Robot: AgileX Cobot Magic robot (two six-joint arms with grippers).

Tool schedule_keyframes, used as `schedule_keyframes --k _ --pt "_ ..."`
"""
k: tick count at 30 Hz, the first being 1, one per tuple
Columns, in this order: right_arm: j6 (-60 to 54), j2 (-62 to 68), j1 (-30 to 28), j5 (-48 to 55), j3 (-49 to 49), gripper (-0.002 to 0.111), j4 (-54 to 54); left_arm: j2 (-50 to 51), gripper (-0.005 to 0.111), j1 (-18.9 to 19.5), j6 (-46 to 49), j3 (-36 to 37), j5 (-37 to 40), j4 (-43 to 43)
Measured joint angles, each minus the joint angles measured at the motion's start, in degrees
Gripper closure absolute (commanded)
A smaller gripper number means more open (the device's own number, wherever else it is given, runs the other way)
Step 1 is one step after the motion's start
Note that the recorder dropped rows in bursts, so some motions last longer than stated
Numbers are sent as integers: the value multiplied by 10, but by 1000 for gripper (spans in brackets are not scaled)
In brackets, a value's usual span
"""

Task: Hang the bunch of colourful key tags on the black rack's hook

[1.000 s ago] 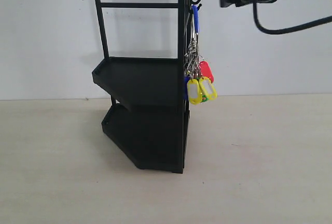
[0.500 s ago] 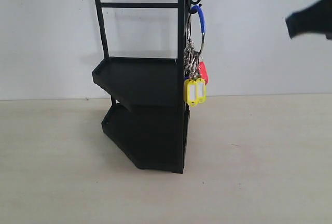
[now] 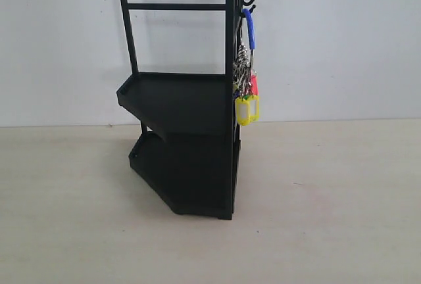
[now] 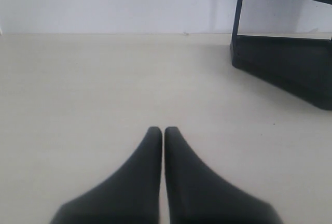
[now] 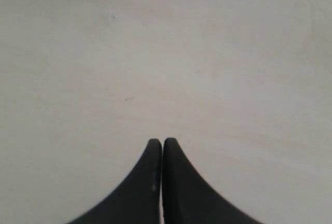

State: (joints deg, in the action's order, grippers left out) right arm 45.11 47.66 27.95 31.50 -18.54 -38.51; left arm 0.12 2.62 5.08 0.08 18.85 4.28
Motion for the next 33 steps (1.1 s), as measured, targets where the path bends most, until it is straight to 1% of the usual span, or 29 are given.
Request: schedule_keyframes --k 4,10,13,17,24,26,29,30,32,33 --pt "0 0 0 -2 22 108 2 0 102 0 0 0 0 0" --pt "1 -5 2 -9 23 108 2 0 102 0 0 0 0 0" --pt "-23 -29 6 -7 24 108 0 0 102 0 0 0 0 0" --pt "-44 -96 6 14 25 108 -1 0 102 0 0 0 0 0" --pt "-46 -286 2 10 25 108 -8 0 102 0 0 0 0 0" --pt "-45 -351 -22 -10 29 108 -5 0 102 0 0 0 0 0" --pt "-45 -433 -86 -70 54 108 -4 0 102 0 0 0 0 0" --pt "-42 -458 -120 -97 74 108 -4 0 102 0 0 0 0 0" --pt "-38 -471 -170 -151 104 108 -2 0 102 0 0 0 0 0" --pt "-35 -473 -206 -185 129 108 0 0 102 0 0 0 0 0"
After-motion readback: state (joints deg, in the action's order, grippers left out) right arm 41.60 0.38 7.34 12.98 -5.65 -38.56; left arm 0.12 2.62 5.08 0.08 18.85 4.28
